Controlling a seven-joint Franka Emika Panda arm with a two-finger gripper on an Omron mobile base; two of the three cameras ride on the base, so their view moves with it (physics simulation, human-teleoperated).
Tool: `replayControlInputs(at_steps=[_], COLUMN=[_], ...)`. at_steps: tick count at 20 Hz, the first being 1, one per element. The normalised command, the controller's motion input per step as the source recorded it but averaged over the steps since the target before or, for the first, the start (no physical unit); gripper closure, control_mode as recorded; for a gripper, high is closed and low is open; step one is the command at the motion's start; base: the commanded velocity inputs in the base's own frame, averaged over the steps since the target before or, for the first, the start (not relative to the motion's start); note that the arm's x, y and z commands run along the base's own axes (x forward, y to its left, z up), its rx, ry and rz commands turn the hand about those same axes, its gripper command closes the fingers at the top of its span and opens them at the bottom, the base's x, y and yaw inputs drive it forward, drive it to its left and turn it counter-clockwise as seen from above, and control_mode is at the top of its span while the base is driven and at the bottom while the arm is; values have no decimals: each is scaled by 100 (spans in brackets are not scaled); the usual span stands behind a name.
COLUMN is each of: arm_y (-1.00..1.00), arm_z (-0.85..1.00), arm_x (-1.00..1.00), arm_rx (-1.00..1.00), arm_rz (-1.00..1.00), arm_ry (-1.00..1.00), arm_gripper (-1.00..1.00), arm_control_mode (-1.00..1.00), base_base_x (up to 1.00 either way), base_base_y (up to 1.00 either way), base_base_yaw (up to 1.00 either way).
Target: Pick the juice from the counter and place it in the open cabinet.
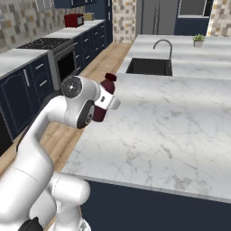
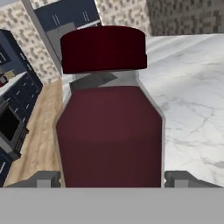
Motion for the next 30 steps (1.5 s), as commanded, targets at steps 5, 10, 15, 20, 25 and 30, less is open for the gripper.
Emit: replayControlInputs(at_steps=[5,10,15,20,25,30], arm_y=[0,0,0,0,0,0], arm_z=[0,0,0,0,0,0], arm_x=[-3,0,0,0,0,0], arm_rx=[0,0,0,0,0,0], arm_rz=[0,0,0,0,0,0], arm_ry=[0,0,0,0,0,0], arm_gripper=[100,100,100,100,100,100], arm_control_mode=[-100,-100,-100,100,100,100], base_base_x=[0,0,0,0,-77,-46], base_base_y=[0,0,0,0,4,0], base_base_yaw=[0,0,0,0,6,17])
